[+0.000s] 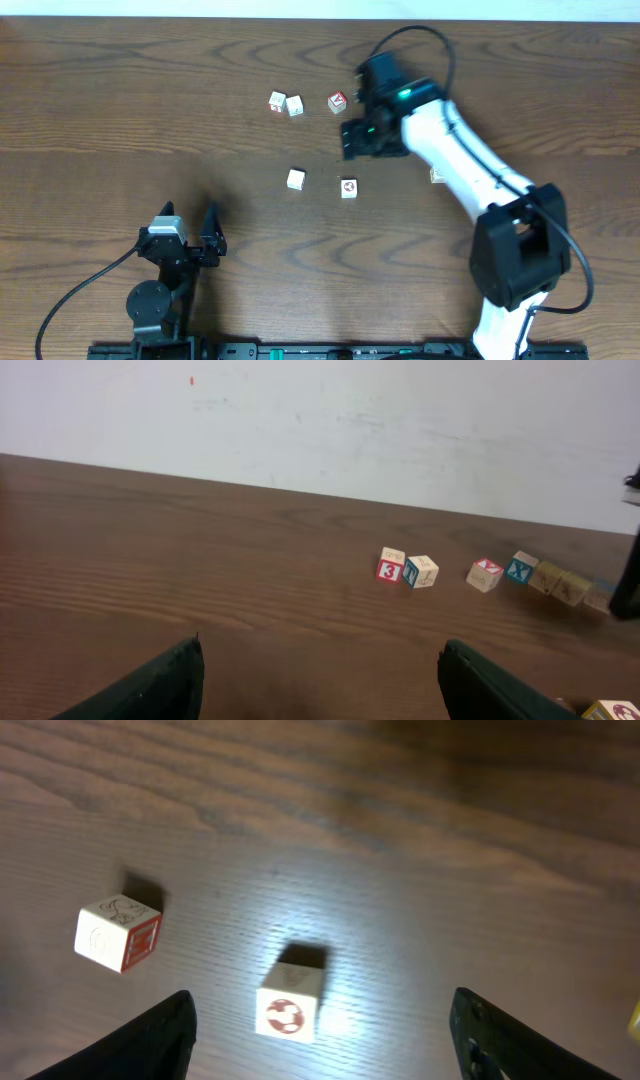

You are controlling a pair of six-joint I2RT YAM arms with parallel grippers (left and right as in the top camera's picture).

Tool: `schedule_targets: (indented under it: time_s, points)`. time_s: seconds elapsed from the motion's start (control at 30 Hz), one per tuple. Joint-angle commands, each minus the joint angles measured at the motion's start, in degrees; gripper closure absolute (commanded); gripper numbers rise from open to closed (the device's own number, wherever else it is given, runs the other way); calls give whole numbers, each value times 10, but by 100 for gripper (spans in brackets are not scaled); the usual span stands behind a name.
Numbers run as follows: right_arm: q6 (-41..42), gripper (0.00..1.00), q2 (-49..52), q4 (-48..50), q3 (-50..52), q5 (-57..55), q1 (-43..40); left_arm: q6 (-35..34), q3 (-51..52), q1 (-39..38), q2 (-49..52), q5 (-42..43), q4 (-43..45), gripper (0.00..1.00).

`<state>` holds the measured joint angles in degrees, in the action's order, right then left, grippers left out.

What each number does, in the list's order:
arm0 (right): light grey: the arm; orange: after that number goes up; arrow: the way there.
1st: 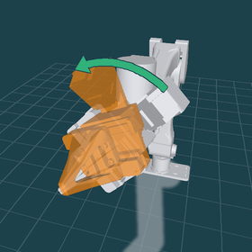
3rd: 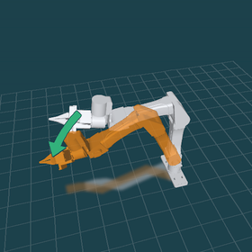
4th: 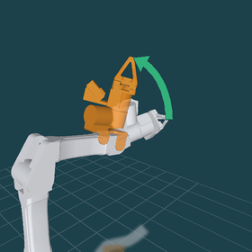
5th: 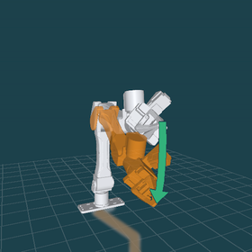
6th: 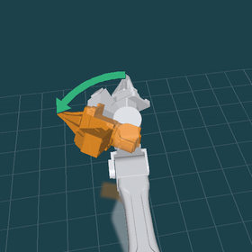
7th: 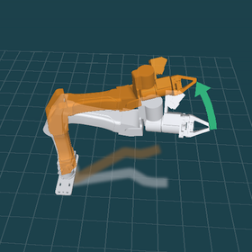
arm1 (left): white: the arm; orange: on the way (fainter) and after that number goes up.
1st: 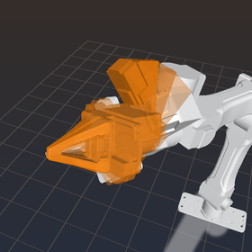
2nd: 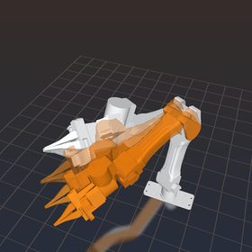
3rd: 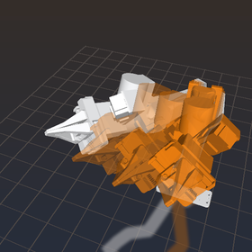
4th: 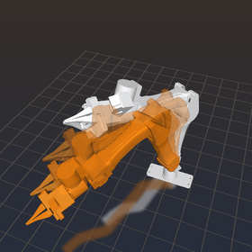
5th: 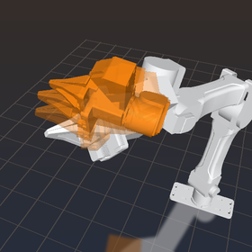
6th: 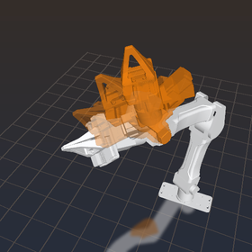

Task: Lift 3 blocks

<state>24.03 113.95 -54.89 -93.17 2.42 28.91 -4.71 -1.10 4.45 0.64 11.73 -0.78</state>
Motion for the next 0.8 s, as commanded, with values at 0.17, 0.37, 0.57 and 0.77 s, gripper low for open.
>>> schedule_targets:
  time_s: [0.17, 0.37, 0.57, 0.77]
  points:
    - [119, 23, 17, 4, 2, -164, 88, -3, 9, 3, 0, 13, -20, 25]
    - [133, 22, 50, 4, 2, -172, 107, -3, 9, 3, 0, 13, -20, 25]
    - [141, 18, 84, 6, 2, -149, 100, -3, 9, 3, 0, 13, -20, 25]
    - [132, 34, 99, 2, 2, -109, 75, -3, 9, 3, 0, 13, -20, 25]
